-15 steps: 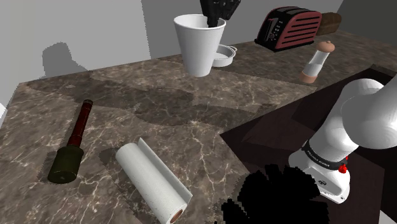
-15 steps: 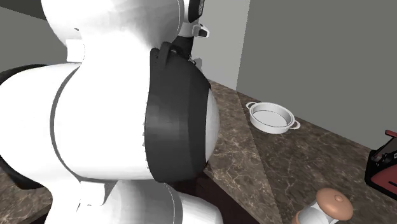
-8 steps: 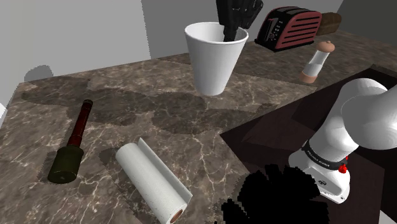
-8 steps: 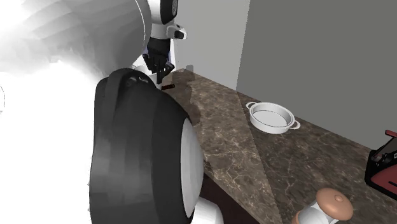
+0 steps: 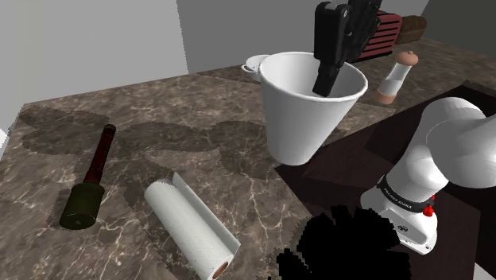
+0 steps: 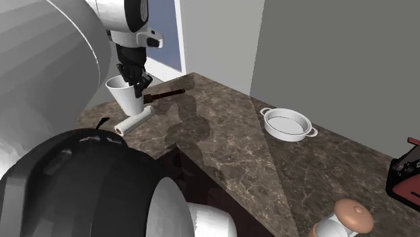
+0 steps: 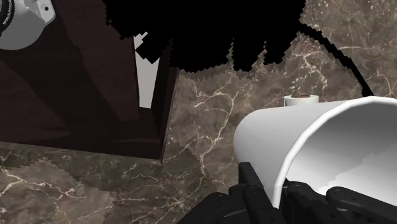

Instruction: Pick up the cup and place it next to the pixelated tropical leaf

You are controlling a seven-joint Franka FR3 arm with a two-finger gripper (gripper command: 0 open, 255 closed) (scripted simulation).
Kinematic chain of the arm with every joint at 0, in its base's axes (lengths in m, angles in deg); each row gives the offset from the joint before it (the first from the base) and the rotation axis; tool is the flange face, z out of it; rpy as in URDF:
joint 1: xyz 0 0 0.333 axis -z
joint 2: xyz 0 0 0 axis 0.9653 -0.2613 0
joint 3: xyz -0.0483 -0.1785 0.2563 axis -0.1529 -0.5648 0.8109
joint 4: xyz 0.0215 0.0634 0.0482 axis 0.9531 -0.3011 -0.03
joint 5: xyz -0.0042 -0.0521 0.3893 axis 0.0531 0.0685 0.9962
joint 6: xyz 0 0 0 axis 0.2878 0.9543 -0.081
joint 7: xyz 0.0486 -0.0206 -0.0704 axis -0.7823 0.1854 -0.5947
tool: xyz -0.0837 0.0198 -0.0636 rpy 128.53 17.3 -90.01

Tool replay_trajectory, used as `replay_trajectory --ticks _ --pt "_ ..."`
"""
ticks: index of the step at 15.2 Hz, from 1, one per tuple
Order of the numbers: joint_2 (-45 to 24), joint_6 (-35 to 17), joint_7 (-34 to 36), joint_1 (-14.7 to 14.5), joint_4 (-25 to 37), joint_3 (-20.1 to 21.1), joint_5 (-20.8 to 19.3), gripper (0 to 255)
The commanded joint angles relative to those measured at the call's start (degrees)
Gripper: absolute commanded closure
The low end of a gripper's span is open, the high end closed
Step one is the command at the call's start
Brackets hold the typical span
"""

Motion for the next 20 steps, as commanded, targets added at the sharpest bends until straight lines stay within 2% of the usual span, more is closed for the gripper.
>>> replay_trajectory --ticks 1,12,20 --pt "1.6 0.2 2.3 -0.9 -0.7 1.6 1.2 255" --pt "7.0 1.2 16.3 -5.1 0.5 12.6 8.4 255" --pt "6.9 0.9 27.2 -5.9 6.0 22.2 12.8 255"
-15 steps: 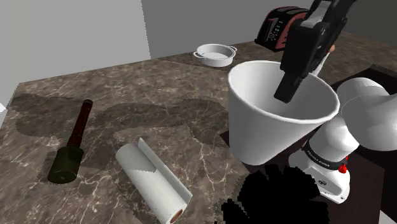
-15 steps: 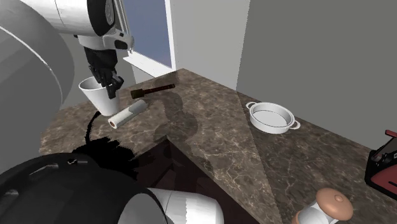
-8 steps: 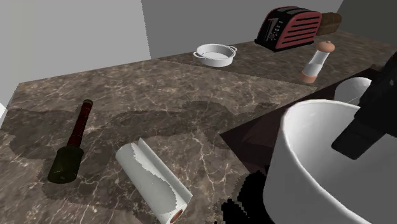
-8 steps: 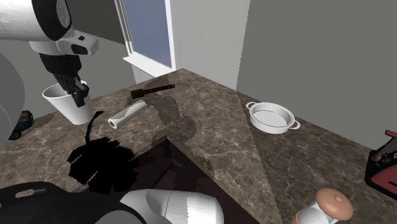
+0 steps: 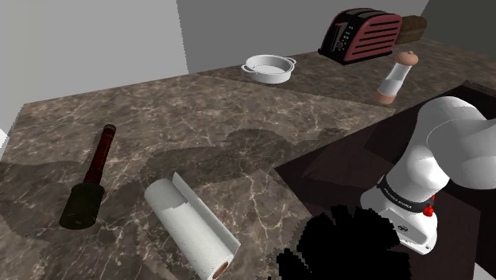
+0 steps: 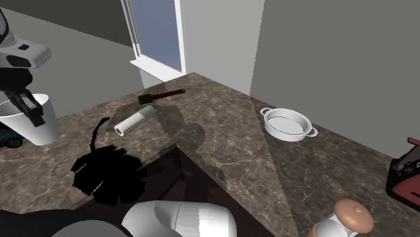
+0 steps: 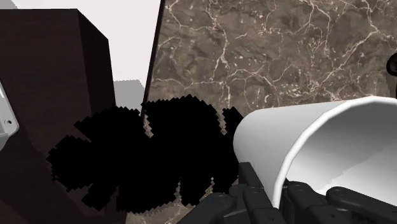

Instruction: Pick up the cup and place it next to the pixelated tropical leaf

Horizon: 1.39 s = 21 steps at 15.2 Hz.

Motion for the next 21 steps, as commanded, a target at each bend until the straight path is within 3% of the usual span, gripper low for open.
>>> replay_trajectory --ticks 1,9,13,19,21 --pt "-0.4 -0.1 2.8 0.2 1.9 2.6 0.9 255" --pt "-3.5 -0.8 14.0 3.8 12.0 14.9 3.3 255" --pt "-5.4 -0.9 19.7 8.1 18.8 22.7 3.9 255" --pt "-6.8 0.2 27.1 18.0 30.7 35.5 4.9 255" --pt "-6.1 -1.1 26.6 17.1 28.7 35.2 5.4 255"
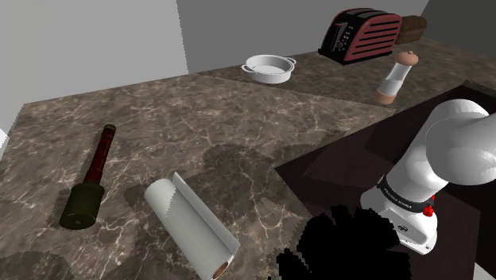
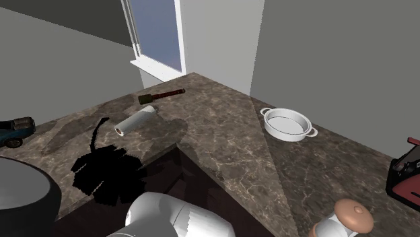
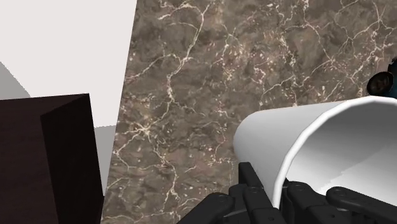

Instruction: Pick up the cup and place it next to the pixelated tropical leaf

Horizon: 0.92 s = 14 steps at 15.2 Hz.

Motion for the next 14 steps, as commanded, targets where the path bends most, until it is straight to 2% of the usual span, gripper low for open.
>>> replay_trajectory --ticks 1,14 --pt "0.5 -1.1 -0.1 -0.5 -1.3 0.1 0.4 255" --pt "3.9 -9.2 -2.8 -4.4 -12.5 0.9 3.6 255"
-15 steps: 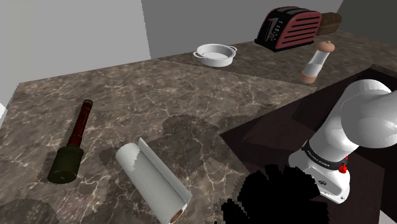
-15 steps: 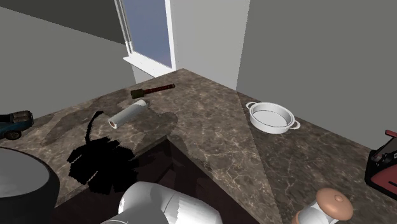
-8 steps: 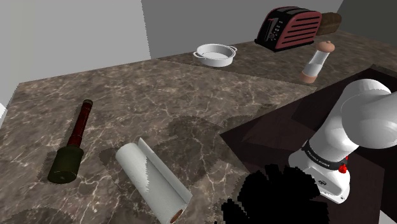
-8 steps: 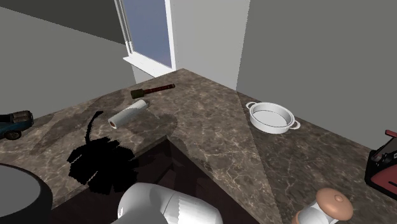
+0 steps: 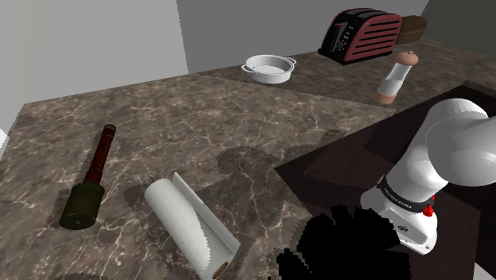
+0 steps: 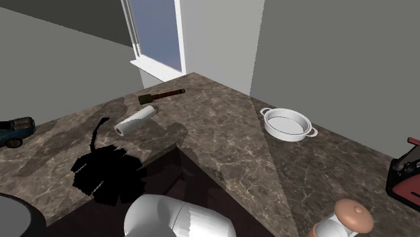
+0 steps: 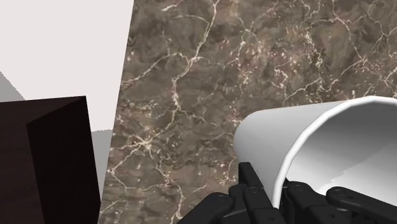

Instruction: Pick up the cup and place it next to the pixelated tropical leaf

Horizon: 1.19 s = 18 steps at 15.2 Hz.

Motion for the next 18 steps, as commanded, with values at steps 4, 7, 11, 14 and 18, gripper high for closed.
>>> replay_trajectory --ticks 4,7,11,14,18 --pt "1.1 -3.0 -0.9 -0.9 -3.7 0.9 1.4 255" --pt "1.7 -4.8 -1.5 -1.3 -5.6 1.7 2.3 255" --pt "2.4 -7.1 -2.2 -1.5 -8.1 3.0 3.5 255" --pt "2.9 -8.9 -2.8 -1.5 -9.8 4.1 4.5 255" --pt "3.5 -11.2 -3.5 -1.4 -11.8 5.7 5.8 255"
